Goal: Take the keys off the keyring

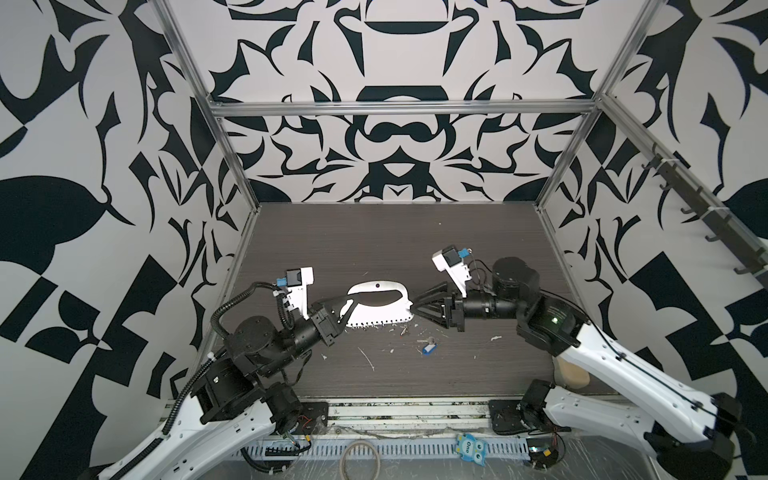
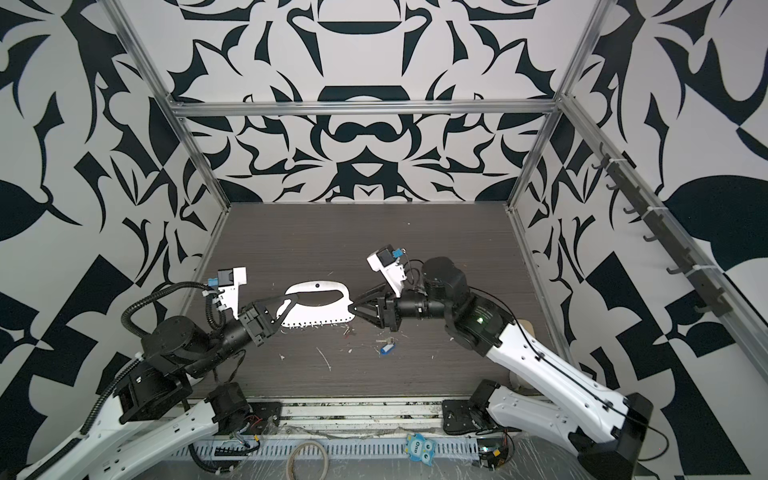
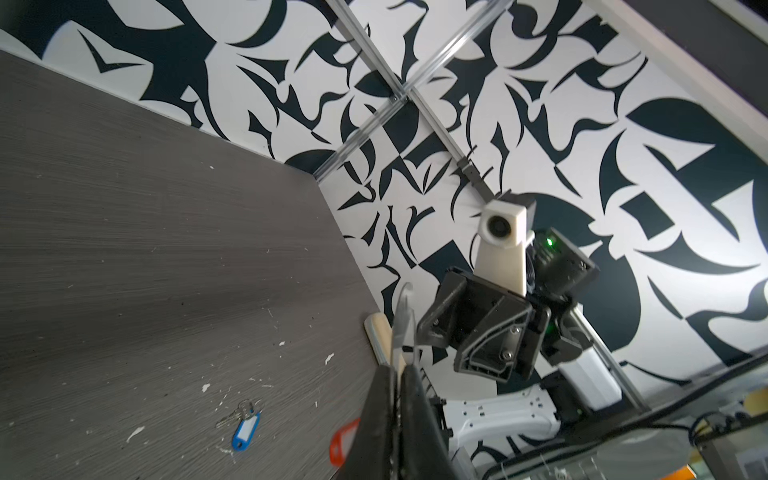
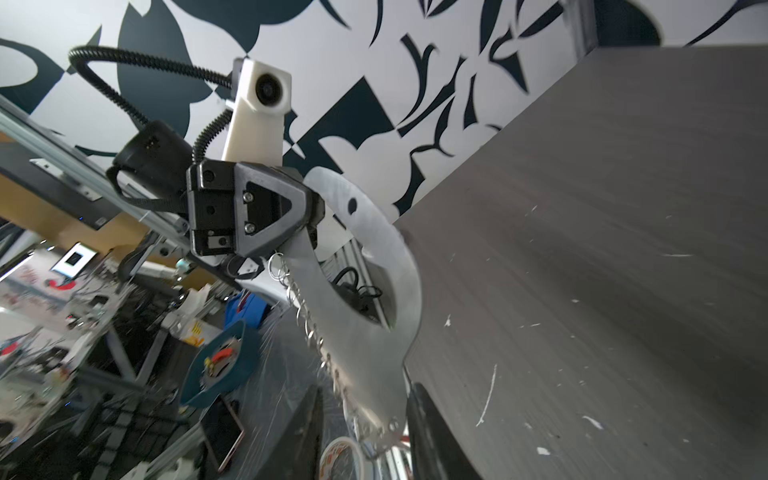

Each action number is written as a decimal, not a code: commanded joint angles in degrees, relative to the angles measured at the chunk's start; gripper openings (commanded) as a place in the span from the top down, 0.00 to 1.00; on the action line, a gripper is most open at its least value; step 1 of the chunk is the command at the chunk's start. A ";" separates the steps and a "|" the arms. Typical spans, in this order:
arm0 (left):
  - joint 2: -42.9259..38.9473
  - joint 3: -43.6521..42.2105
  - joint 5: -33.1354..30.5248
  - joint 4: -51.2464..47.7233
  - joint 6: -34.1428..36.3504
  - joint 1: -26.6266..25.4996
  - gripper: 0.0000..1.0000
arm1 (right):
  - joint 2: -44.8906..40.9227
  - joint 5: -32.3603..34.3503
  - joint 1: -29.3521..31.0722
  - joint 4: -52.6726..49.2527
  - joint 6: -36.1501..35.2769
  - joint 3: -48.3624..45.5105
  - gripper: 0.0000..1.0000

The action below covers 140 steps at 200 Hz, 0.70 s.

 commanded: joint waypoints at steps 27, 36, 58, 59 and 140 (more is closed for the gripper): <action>-0.24 -1.36 -9.66 4.16 -5.47 0.13 1.00 | -5.20 12.26 2.91 8.82 -1.86 -5.68 0.64; -0.08 -1.27 -9.54 4.48 -5.61 0.13 1.00 | -5.19 14.51 4.59 8.85 -3.31 -5.88 0.64; 0.56 -0.78 -8.68 5.16 -5.50 0.13 1.00 | -3.37 18.93 8.30 6.42 -7.41 -4.51 0.64; 0.61 -0.72 -8.67 5.17 -5.51 0.13 1.00 | -3.25 18.98 8.43 6.34 -7.55 -4.45 0.64; 0.40 -0.93 -6.07 6.13 -5.42 0.13 1.00 | 0.28 26.50 11.99 3.44 -12.91 -1.89 0.65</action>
